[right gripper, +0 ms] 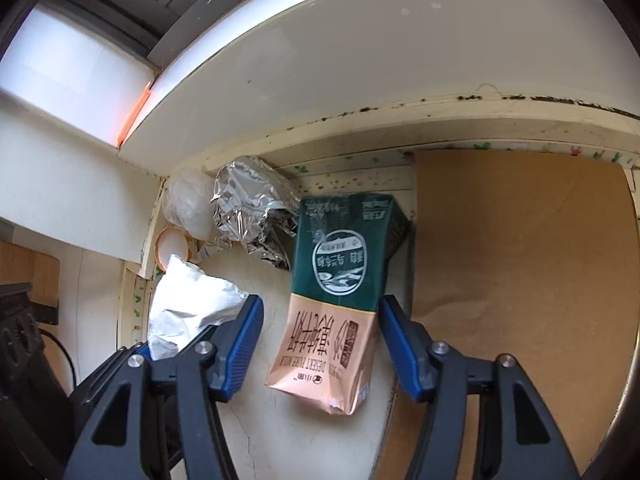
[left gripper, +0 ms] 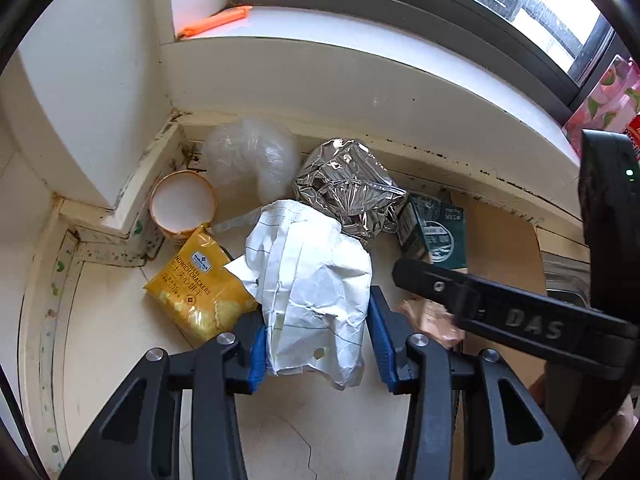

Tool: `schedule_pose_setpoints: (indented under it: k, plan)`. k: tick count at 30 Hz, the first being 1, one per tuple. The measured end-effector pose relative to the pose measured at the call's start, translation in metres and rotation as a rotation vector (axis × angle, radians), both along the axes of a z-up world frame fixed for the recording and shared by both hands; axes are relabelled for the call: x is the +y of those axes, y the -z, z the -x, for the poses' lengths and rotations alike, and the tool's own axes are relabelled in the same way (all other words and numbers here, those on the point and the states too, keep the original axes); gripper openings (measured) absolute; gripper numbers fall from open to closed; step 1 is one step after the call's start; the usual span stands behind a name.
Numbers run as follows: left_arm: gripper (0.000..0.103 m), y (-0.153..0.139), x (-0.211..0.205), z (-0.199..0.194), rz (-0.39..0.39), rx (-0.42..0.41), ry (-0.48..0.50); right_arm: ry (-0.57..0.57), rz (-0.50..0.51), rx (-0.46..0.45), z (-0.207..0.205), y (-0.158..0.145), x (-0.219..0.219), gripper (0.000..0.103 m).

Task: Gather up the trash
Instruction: 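Grasp the white crumpled paper with left tool while right tool grasps the green milk carton, then carry the paper and milk carton down over the floor trash bin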

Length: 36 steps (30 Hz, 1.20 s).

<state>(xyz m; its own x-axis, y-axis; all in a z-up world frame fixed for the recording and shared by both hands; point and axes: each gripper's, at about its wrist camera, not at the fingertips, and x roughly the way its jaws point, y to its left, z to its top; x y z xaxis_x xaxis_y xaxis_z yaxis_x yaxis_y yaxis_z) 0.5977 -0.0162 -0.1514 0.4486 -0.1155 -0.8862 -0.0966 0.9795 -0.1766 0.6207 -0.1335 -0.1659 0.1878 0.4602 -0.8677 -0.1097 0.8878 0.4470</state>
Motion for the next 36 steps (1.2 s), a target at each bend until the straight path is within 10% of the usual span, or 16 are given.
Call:
schedule_pose_setpoints:
  k: [19,36]
  plan:
    - [0.042,-0.068,0.004,0.086,0.043,-0.047,0.014,0.003,-0.093,-0.051,0.077,-0.049,-0.033,0.04]
    - [0.042,-0.144,0.019,0.307,0.1,-0.155,0.16,0.063,-0.214,-0.146,0.303,-0.142,-0.032,0.04]
